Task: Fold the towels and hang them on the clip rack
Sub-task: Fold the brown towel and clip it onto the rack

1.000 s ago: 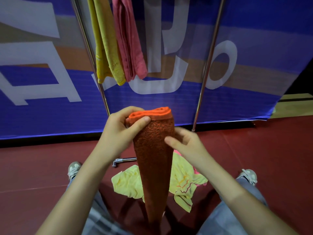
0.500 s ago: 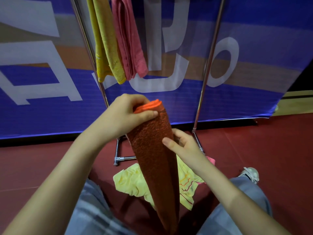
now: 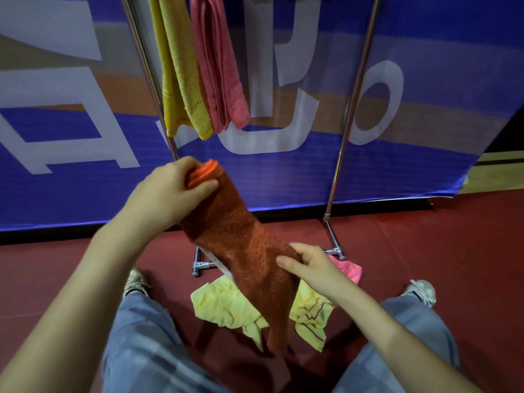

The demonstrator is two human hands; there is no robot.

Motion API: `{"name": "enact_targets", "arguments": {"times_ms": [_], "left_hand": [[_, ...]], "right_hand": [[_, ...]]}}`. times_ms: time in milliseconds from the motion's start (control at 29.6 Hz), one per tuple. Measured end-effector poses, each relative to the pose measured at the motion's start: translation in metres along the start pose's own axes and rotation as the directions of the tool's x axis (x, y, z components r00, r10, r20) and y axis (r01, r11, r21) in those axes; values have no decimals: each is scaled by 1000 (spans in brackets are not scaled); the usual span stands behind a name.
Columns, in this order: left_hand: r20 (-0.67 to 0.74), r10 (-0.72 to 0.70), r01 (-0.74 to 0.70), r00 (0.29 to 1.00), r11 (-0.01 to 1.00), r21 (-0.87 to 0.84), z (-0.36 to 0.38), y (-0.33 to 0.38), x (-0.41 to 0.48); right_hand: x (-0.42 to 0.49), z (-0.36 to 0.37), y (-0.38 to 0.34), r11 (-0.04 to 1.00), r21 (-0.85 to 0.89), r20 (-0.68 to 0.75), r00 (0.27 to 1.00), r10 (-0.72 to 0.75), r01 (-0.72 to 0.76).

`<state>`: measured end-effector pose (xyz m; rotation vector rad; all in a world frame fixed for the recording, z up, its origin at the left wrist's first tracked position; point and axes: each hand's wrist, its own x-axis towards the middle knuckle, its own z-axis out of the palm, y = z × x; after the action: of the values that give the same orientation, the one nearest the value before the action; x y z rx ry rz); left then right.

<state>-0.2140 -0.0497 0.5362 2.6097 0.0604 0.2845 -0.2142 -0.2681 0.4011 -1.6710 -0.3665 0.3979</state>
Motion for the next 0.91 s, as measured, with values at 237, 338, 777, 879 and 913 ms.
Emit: {"name": "enact_targets", "arguments": {"times_ms": [237,338,777,879,913], "left_hand": [[405,296,-143,865,919,-367,52,24,-19],[388,296,-3,873,797,-603,63,26,-21],[307,222,133,925,569,-812,55,34,-29],[238,145,144,961,470,-871,38,34,-23],[206,122,132,971,446,-885,31,33,-20]], "right_hand": [[9,3,-52,994,61,144,985,-98,90],[5,-2,-65,990,111,162,981,-105,88],[-11,-4,-57,963,253,376,926,-15,-87],[-10,-5,-41,968,200,372,925,71,-155],[-10,-6,-35,972,159,357,928,108,-174]]}}
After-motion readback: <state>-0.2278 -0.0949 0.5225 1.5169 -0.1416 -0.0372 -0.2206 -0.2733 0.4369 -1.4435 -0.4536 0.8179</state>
